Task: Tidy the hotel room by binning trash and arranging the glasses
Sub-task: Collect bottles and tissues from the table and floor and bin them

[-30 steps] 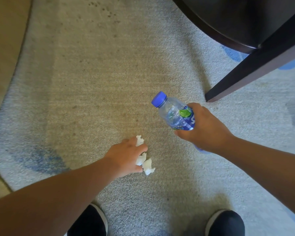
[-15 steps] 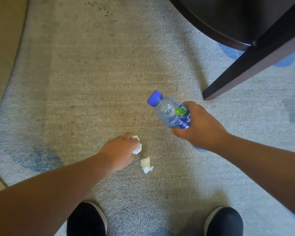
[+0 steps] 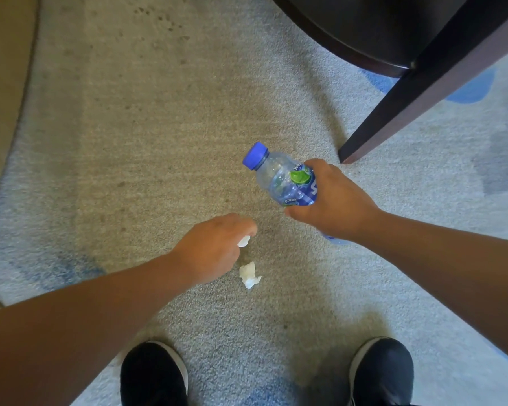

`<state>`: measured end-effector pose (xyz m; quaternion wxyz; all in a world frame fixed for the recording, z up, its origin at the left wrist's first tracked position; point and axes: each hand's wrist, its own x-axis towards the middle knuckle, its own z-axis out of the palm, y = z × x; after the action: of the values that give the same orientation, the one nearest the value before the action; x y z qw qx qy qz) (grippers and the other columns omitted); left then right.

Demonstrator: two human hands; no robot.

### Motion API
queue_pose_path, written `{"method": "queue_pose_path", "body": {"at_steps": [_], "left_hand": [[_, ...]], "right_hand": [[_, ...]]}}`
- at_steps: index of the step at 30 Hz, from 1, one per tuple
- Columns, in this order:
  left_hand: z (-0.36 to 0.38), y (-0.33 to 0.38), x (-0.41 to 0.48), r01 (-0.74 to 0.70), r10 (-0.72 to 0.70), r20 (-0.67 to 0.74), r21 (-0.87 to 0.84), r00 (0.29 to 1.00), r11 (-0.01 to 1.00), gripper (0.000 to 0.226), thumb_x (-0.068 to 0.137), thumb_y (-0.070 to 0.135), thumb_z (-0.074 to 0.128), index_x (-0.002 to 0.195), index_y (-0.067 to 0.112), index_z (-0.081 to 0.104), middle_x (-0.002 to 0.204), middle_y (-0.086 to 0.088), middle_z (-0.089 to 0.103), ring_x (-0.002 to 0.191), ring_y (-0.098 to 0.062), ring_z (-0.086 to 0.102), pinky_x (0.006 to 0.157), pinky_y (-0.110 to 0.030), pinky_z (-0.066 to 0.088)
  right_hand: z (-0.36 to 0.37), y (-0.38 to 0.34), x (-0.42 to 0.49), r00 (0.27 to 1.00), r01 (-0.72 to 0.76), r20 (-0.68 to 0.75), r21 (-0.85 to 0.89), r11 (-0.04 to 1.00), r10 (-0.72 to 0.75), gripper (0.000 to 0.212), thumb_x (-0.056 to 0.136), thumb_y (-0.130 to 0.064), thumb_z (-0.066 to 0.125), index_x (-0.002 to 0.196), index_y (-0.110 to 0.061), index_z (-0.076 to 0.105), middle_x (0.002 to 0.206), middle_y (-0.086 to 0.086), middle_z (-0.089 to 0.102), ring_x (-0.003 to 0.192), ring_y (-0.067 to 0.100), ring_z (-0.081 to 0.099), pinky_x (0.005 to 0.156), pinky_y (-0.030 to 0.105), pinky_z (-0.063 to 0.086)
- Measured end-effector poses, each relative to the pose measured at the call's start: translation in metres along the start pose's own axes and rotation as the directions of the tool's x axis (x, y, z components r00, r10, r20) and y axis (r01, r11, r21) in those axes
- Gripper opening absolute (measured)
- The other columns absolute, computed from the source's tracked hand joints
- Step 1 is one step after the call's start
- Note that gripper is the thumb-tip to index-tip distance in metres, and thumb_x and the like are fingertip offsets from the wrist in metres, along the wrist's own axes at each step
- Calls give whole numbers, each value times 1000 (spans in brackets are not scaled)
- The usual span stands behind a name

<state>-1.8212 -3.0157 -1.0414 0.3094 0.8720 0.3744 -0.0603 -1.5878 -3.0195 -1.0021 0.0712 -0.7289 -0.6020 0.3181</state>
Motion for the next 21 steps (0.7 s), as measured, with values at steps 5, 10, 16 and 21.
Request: {"method": "queue_pose_path", "body": {"at_steps": [5, 10, 16, 21], "left_hand": [[12, 11, -3, -31, 30, 42, 10, 999, 999, 15, 84, 10, 50, 95, 20, 51, 97, 7, 42, 67, -4, 36, 53, -17, 26], [38, 18, -7, -62, 61, 49, 21, 997, 998, 17, 85, 25, 57, 99, 18, 50, 100, 4, 39, 75, -8, 40, 57, -19, 35], [67, 19, -8, -40, 26, 159, 85, 987, 996, 30, 88, 29, 60, 113, 18, 47, 118, -1, 38, 89, -9, 42, 63, -19, 42], [72, 17, -3, -13, -13, 192, 132, 981, 991, 32, 88, 22, 60, 117, 17, 46, 119, -3, 38, 95, -13, 47, 65, -20, 41]], "right_hand": [[1, 3, 0, 1000, -6, 10, 17, 1000, 6, 71, 69, -47, 78, 127, -26, 42, 109, -1, 54, 92, 20, 57, 75, 36, 50], [3, 5, 0, 1000, -4, 18, 17, 1000, 4, 72, 69, -47, 78, 127, -23, 42, 111, 1, 53, 93, 20, 57, 77, 38, 51], [6, 12, -1, 1000, 4, 25, 26, 1000, -5, 74, 69, -46, 78, 128, -23, 41, 112, 2, 52, 94, 20, 57, 78, 38, 51], [6, 19, -1, 999, -16, 36, 31, 999, 15, 72, 68, -47, 79, 125, -24, 43, 109, 1, 53, 92, 20, 58, 77, 39, 52]]}}
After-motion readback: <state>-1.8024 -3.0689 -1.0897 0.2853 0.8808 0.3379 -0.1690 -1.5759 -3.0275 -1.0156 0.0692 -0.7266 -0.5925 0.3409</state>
